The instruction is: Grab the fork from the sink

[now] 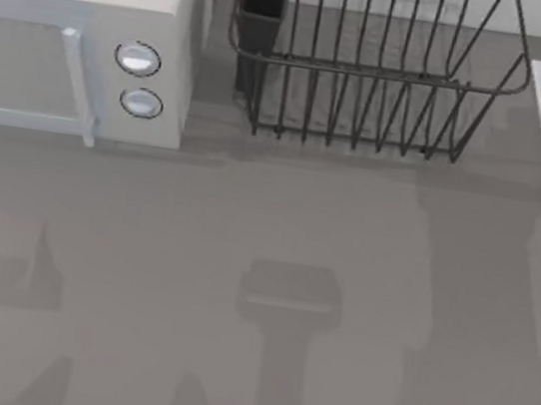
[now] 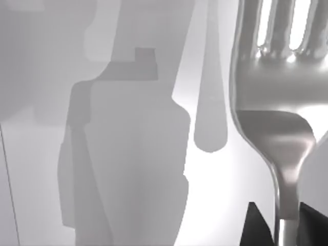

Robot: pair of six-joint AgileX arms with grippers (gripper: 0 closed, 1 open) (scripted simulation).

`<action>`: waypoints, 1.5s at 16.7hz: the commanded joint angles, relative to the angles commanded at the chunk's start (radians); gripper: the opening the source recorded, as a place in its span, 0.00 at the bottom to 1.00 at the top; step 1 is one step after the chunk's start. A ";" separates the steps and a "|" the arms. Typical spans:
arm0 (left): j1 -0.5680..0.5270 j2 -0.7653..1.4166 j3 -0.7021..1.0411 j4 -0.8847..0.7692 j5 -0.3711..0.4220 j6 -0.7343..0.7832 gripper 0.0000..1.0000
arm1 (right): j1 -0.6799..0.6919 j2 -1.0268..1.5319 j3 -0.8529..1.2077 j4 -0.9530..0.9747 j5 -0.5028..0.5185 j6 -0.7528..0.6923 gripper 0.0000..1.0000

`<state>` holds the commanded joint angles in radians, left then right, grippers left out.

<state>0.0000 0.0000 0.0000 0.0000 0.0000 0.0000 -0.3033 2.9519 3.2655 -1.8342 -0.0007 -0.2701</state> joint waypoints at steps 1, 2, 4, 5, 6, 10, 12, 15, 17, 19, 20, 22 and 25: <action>0.000 0.000 0.000 0.000 0.000 0.000 1.00 | 0.000 -0.002 -0.002 0.000 0.000 0.000 0.00; 0.000 0.000 0.000 0.000 0.000 0.000 1.00 | 0.000 -0.002 -0.002 0.000 0.000 0.000 0.00; 0.000 0.000 0.000 0.000 0.000 0.000 1.00 | 0.001 0.004 0.014 0.007 0.000 0.001 0.00; 0.000 0.000 0.000 0.000 0.000 0.000 1.00 | 0.003 0.002 0.012 0.007 0.000 0.003 0.00; 0.000 0.000 0.000 0.000 0.000 0.000 1.00 | 0.014 -0.008 0.001 0.011 0.000 0.014 0.00; 0.000 0.000 0.000 0.000 0.000 0.000 1.00 | 0.146 -0.124 -0.149 0.050 0.001 0.144 0.00; 0.000 0.000 0.000 0.000 0.000 0.000 1.00 | 0.250 -0.214 -0.286 0.081 0.001 0.246 0.00; 0.000 0.000 0.000 0.000 0.000 0.000 1.00 | 0.432 -0.369 -0.536 0.133 0.002 0.425 0.00; 0.000 0.000 0.000 0.000 0.000 0.000 1.00 | 0.555 -0.473 -0.700 0.168 0.003 0.546 0.00; 0.000 0.000 0.000 0.000 0.000 0.000 1.00 | 0.666 -0.566 -0.832 0.199 0.004 0.654 0.00; 0.000 0.000 0.000 0.000 0.000 0.000 1.00 | 0.712 -0.605 -0.882 0.212 0.004 0.700 0.00; 0.000 0.000 0.000 0.000 0.000 0.000 1.00 | 0.779 -0.663 -0.950 0.232 0.004 0.766 0.00; 0.000 0.000 0.000 0.000 0.000 0.000 1.00 | 0.804 -0.686 -0.976 0.239 0.004 0.791 0.00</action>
<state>0.0000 0.0000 0.0000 0.0000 0.0000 0.0000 0.5010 2.2655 2.2896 -1.5949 0.0037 0.5211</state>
